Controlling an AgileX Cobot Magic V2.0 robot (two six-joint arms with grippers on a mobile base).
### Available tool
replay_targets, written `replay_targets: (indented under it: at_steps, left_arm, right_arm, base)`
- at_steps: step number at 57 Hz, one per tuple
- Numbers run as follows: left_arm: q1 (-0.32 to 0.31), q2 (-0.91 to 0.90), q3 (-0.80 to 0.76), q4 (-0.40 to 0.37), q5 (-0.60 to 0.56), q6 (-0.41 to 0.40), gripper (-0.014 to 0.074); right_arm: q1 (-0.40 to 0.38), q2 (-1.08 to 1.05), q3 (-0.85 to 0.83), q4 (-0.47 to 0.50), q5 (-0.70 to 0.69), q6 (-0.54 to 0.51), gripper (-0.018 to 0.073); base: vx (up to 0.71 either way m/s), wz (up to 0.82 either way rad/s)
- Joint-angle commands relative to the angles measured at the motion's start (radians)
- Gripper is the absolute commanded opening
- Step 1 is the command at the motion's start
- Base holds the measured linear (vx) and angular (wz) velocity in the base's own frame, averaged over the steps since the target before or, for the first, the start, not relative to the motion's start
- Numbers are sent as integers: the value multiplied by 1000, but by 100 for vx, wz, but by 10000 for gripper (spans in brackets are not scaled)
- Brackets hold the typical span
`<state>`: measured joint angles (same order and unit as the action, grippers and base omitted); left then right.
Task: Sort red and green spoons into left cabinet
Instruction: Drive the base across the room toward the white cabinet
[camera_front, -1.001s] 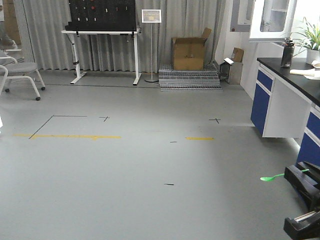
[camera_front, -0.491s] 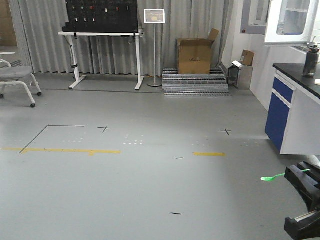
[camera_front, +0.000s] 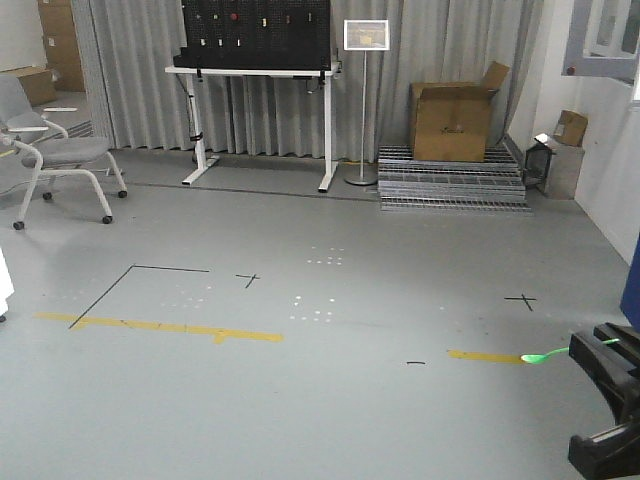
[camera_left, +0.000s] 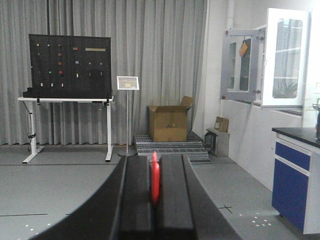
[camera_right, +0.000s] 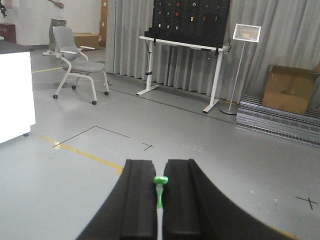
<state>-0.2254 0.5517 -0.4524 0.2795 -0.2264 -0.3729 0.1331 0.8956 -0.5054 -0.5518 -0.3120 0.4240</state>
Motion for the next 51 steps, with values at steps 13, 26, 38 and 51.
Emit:
replay_targets:
  at_steps: [13, 26, 38, 51]
  left_arm:
    - [-4, 2, -29, -11, -72, 1, -6]
    - [-4, 2, -29, -11, -72, 1, -6]
    - [-4, 2, -29, -11, -72, 1, -6]
    - [-4, 2, -29, -11, -73, 2, -6]
  right_arm:
    - [-2, -9, -27, 6, -71, -1, 22]
    - [-2, -9, -27, 6, -70, -1, 22]
    - [-2, -9, -27, 6, -71, -1, 22]
    - [-2, -9, -27, 6, -70, -1, 22]
  base:
    - [59, 10]
    - [62, 0]
    - [62, -6]
    - [63, -10]
